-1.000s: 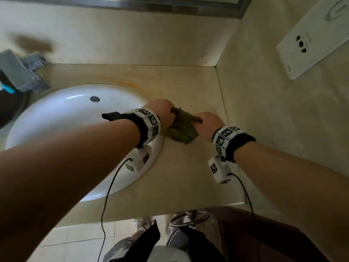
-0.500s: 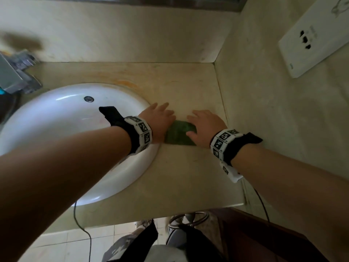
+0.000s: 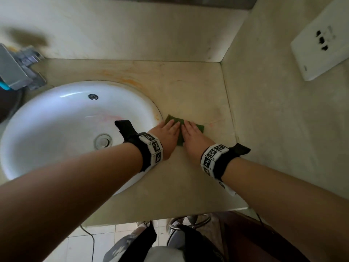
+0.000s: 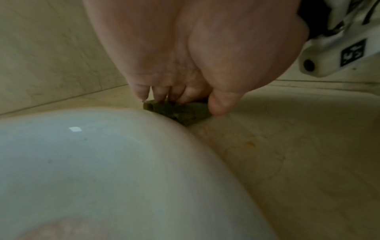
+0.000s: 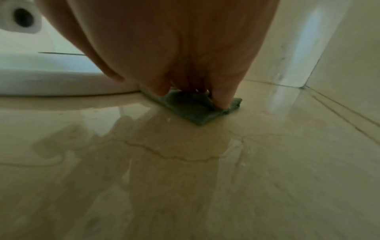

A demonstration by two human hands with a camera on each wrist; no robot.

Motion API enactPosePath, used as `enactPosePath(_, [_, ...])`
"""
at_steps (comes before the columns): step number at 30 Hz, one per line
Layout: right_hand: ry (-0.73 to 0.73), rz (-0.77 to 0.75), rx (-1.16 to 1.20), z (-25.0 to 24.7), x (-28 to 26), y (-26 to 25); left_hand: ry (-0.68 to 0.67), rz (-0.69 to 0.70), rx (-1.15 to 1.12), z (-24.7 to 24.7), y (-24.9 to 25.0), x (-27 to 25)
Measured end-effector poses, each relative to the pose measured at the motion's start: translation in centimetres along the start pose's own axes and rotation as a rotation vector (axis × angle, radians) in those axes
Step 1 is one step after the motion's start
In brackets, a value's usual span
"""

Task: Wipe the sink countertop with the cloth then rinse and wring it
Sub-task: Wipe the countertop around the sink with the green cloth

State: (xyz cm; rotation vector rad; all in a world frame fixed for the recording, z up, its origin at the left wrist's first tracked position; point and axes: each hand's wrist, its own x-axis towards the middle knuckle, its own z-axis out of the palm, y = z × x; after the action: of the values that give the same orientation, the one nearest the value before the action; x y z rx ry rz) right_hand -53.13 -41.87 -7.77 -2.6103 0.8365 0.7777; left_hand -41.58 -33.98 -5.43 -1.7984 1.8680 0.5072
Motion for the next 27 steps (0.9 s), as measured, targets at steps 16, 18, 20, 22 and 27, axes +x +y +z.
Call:
enactPosePath(16, [0.190, 0.010, 0.017, -2.0, 1.7, 0.9, 0.040, 0.100, 0.012, 2.1, 0.3, -2.2])
enactPosePath(18, [0.162, 0.013, -0.028, -1.8, 2.2, 1.1, 0.041, 0.103, 0.010, 2.4, 0.2, -2.2])
enactPosePath(20, [0.141, 0.023, -0.033, -1.9, 2.5, 1.4, 0.049, 0.100, 0.003, 2.6, 0.1, -2.2])
enactPosePath(22, [0.135, 0.068, -0.012, -2.2, 2.6, 2.3, 0.053, 0.104, 0.003, 2.8, -0.1, -2.2])
enactPosePath(27, [0.103, 0.205, -0.049, -2.8, 1.8, 4.5, 0.021, 0.107, 0.008, 2.6, 0.2, -2.1])
